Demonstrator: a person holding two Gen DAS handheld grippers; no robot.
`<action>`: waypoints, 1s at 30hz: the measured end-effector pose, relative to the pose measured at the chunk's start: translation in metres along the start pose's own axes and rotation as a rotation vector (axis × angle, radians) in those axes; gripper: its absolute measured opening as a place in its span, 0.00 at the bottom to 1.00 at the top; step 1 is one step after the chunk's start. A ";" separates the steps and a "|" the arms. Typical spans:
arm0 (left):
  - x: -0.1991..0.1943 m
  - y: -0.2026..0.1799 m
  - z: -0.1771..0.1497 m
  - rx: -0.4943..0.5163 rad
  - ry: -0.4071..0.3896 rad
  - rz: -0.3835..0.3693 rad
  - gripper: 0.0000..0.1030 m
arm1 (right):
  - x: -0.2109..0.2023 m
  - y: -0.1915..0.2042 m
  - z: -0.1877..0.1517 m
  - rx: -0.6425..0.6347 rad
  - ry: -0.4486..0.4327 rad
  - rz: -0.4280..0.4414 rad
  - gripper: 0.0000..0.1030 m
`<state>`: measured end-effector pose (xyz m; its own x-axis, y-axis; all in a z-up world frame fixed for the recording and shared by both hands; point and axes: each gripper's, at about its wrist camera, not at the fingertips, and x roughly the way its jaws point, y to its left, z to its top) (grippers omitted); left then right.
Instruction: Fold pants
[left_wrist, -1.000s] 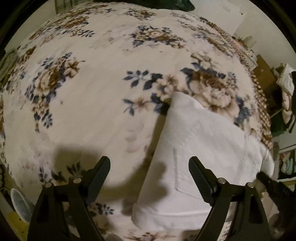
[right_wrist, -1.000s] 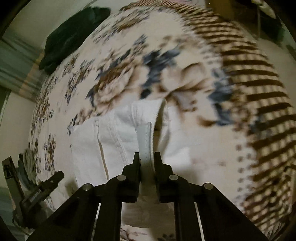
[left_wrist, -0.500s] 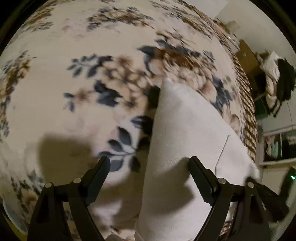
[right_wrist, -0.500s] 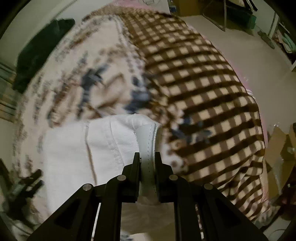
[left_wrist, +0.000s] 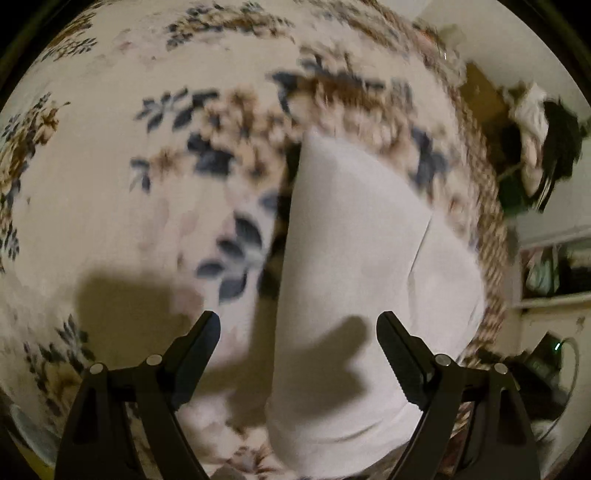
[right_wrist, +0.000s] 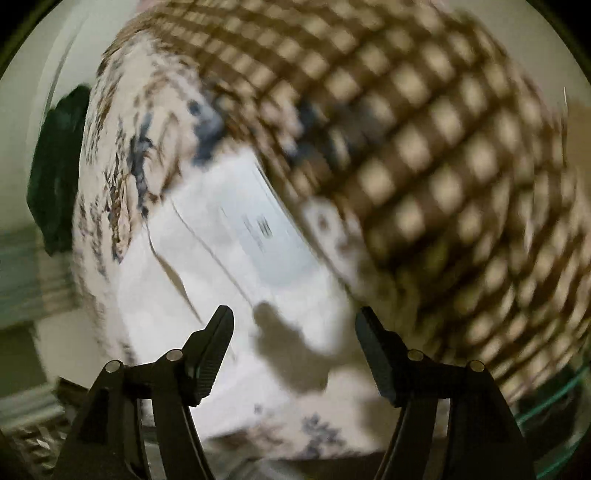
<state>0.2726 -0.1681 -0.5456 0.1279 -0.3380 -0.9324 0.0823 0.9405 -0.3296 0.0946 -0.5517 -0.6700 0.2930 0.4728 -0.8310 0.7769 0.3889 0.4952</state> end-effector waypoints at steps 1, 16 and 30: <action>0.008 -0.001 -0.008 0.024 0.021 0.020 0.84 | 0.008 -0.006 -0.007 0.022 0.019 0.012 0.69; 0.007 0.002 -0.004 0.039 0.019 0.045 1.00 | -0.012 0.064 -0.023 -0.316 -0.127 -0.150 0.69; 0.034 -0.037 0.071 0.088 -0.023 0.027 1.00 | 0.025 0.076 0.090 -0.181 -0.075 0.062 0.27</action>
<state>0.3440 -0.2166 -0.5544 0.1539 -0.3142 -0.9368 0.1649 0.9430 -0.2891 0.2115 -0.5812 -0.6756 0.3825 0.4428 -0.8109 0.6456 0.4998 0.5774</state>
